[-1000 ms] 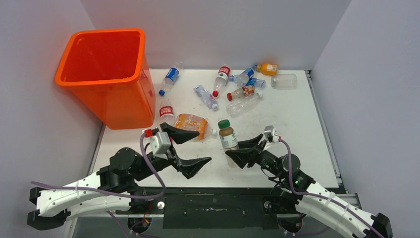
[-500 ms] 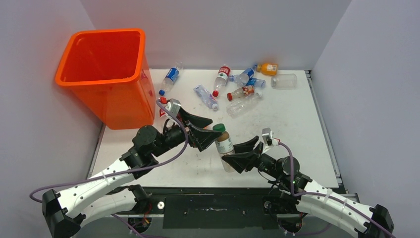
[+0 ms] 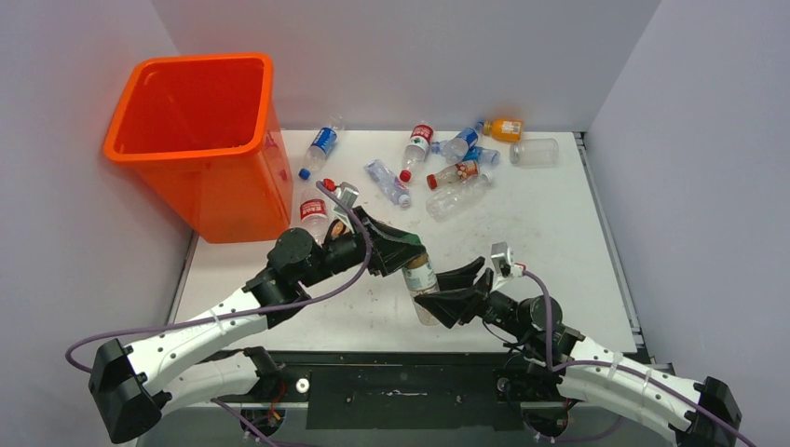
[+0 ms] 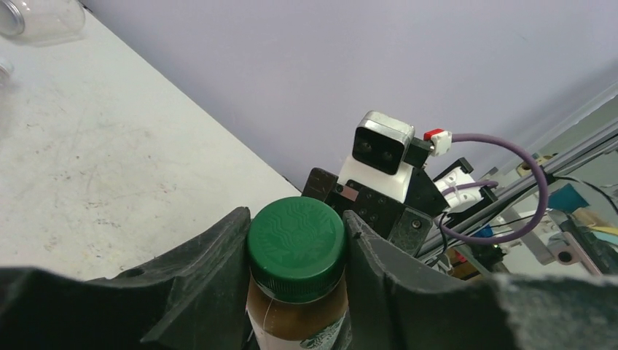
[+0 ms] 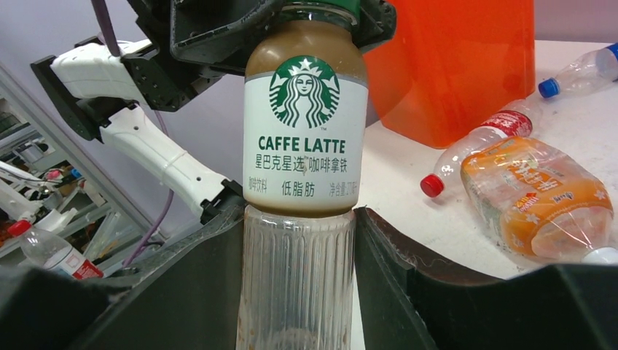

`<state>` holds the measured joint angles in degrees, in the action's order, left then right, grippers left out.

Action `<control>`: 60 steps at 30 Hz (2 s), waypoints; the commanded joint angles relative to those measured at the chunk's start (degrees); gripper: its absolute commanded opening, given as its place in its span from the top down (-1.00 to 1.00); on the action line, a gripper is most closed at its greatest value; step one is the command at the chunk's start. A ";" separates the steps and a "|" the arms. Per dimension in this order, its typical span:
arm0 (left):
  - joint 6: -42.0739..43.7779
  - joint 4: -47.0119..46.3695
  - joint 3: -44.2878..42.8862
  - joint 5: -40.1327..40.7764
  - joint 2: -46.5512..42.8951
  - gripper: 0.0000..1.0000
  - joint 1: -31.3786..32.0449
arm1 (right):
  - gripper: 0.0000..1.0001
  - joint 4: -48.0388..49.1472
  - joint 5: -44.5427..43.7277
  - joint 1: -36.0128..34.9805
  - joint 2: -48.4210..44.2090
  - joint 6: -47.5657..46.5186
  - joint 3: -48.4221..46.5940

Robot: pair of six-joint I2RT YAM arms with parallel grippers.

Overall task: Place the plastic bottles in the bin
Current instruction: Place the plastic bottle in the trash bin.

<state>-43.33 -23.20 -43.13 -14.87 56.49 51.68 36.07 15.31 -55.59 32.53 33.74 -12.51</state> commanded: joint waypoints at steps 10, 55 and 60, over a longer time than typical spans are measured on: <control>4.28 0.63 -3.32 -0.77 -2.17 1.00 0.44 | -0.79 -11.96 -6.70 -1.65 0.41 0.67 -7.06; 59.02 14.05 -60.97 62.68 19.42 1.00 -29.88 | -0.79 -34.89 -32.91 -1.71 -15.84 8.93 -0.58; 62.95 6.39 -57.49 64.31 22.77 1.00 -33.66 | -0.79 -34.91 -29.73 -1.69 -14.23 7.48 -0.14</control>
<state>14.44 -4.80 -101.82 46.00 78.72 20.21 -2.13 -18.17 -57.08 17.65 42.09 -12.69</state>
